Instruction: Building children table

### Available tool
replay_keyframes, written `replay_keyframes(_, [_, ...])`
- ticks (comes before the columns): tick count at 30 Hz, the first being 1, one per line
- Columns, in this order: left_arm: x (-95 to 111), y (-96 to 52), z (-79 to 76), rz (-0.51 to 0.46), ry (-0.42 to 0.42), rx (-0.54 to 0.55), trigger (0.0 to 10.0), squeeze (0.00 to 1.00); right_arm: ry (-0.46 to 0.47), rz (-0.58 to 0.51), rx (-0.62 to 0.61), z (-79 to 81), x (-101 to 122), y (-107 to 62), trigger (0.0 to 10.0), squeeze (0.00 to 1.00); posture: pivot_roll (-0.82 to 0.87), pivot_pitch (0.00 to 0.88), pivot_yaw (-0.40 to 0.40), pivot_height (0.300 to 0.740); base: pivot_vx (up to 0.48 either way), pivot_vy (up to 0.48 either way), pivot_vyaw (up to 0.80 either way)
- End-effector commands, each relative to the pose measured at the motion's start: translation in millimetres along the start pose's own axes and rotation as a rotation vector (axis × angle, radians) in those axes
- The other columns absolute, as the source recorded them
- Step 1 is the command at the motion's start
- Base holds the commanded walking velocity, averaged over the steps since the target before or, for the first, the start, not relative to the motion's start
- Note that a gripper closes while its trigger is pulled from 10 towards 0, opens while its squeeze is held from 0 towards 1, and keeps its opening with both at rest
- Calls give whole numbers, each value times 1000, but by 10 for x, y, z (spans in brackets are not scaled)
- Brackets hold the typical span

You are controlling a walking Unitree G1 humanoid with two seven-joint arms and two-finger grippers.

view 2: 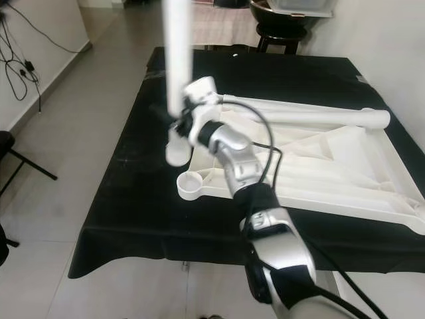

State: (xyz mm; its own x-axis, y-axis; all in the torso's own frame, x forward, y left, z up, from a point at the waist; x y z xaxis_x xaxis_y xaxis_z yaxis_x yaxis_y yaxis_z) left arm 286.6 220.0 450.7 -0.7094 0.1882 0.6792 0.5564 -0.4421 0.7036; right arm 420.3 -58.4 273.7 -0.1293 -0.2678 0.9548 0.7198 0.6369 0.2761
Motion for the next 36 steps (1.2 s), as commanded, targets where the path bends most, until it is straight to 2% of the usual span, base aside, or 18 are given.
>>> replay_keyframes(1, [-39,-112,-29,31,13,25,10000,1000,41,-79,-34,-63,184,12,0,0,-179,73,-91,740,0,0,0])
replay_keyframes(3, [-39,-112,-29,31,13,25,10000,1000,41,-79,-34,-63,184,12,0,0,-179,73,-91,740,0,0,0])
replay_keyframes(5, [-446,-371,-206,194,13,27,10000,1000,54,-98,29,-4,262,5,0,0,-176,86,-93,740,0,0,0])
replay_keyframes(6, [-747,-592,-378,307,0,20,10000,27,49,-82,118,84,250,-33,0,0,-179,99,-94,740,0,0,0])
replay_keyframes(7, [-910,-752,-505,377,-13,17,10000,27,47,-69,179,145,236,-64,0,0,-178,101,-95,740,0,0,0])
replay_keyframes(8, [-1062,-920,-603,446,-14,36,10000,0,29,-44,242,209,196,-111,3490,0,-178,117,-95,740,0,0,0])
replay_keyframes(9, [-1062,-920,-603,446,-14,36,10000,0,29,-44,242,209,196,-111,3490,0,-178,117,-95,740,0,0,0])
replay_keyframes(10, [-1168,-1054,-669,499,-6,57,10000,0,16,-20,284,253,148,-150,6431,0,-178,121,-96,740,0,0,0])
replay_keyframes(11, [-1168,-1054,-669,499,-6,57,10000,0,16,-20,284,253,148,-150,6431,0,-178,121,-96,740,0,0,0])
replay_keyframes(12, [-1266,-1186,-735,543,-28,88,10000,0,17,7,337,309,92,-201,10000,0,-176,129,-96,740,0,0,0])
replay_keyframes(13, [-1371,-1337,-839,607,-26,104,10000,0,-6,40,409,387,29,-272,10000,0,-179,146,-100,740,0,0,0])
replay_keyframes(16, [-1425,-1426,-908,645,-26,110,10000,0,-20,60,454,438,-11,-319,10000,0,-179,146,-100,740,0,0,0])
replay_keyframes(17, [-1599,-1737,-1177,770,-45,111,10000,0,-45,126,558,500,-105,-430,10000,0,-175,192,-109,740,0,0,0])
replay_keyframes(18, [-1599,-1737,-1177,770,-45,111,10000,0,-45,126,558,500,-105,-430,10000,0,-175,192,-109,740,0,0,0])
replay_keyframes(20, [-1677,-1912,-1403,839,-63,82,10000,0,-53,161,580,459,-140,-444,10000,0,-176,209,-112,740,0,0,0])
replay_keyframes(23, [-1683,-1940,-1482,854,-62,57,10000,0,-55,166,577,436,-135,-436,10000,0,-178,214,-112,740,0,0,0])
replay_keyframes(25, [-1726,-2033,-1654,903,5,-41,10000,0,-57,165,573,390,-72,-412,10000,0,-184,248,-112,740,0,0,0])
replay_keyframes(36, [-1591,-2076,-1785,884,42,-25,10000,0,-27,123,615,431,96,-443,10000,0,-183,292,-102,740,0,0,0])
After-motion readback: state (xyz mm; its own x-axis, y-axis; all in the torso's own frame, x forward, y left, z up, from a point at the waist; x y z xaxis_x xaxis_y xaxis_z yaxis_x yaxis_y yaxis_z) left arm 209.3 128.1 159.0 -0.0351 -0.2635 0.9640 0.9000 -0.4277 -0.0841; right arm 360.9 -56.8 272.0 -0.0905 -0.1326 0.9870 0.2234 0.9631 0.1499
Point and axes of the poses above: a point about 5 cm out from each wrist's last joint towards the gripper, its own y axis pointing out of the wrist towards the gripper, its own x axis along the axis of the wrist's last joint, z = x × y, the point moved 4 cm from there along y, pointing out of the wrist towards the gripper, and after that the axes turned 8 degrees about y, right-handed, at the moved point
